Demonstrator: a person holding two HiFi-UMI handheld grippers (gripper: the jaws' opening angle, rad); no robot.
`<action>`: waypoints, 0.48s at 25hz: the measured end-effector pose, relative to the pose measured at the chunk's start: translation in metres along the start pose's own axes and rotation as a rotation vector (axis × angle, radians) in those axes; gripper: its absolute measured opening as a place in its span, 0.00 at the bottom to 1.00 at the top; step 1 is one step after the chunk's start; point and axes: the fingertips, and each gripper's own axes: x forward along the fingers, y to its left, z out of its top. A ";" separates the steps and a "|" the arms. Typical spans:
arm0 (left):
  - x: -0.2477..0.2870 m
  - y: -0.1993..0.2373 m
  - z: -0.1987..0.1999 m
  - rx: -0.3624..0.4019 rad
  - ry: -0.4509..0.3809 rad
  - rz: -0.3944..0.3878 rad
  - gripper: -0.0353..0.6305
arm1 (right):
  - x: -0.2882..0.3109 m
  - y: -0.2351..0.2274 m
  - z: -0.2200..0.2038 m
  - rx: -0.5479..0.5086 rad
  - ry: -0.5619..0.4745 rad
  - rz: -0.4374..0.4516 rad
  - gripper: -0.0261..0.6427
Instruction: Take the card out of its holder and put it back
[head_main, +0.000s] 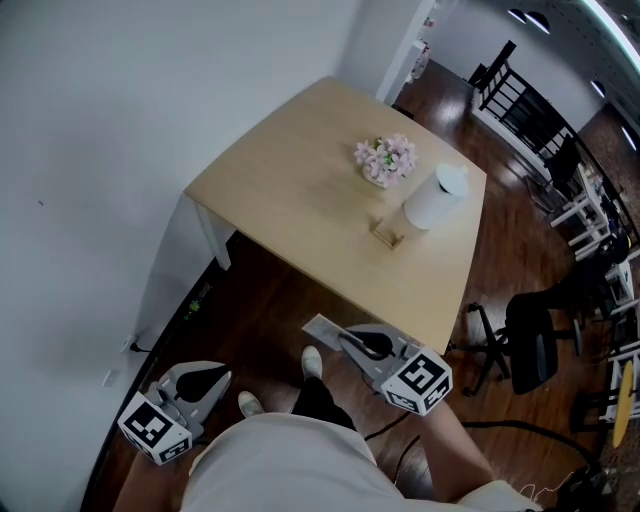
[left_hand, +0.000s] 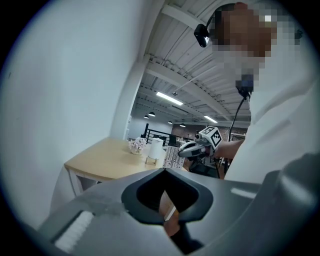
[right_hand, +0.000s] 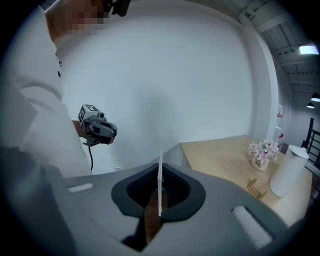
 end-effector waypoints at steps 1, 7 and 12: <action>0.000 0.001 0.000 -0.002 -0.004 -0.003 0.06 | -0.001 -0.001 0.000 0.000 -0.002 -0.005 0.07; 0.013 0.005 0.009 0.003 -0.035 -0.010 0.06 | -0.013 -0.030 0.000 0.002 -0.007 -0.048 0.07; 0.037 0.008 0.025 -0.001 -0.056 0.006 0.06 | -0.025 -0.078 0.001 -0.002 -0.005 -0.067 0.07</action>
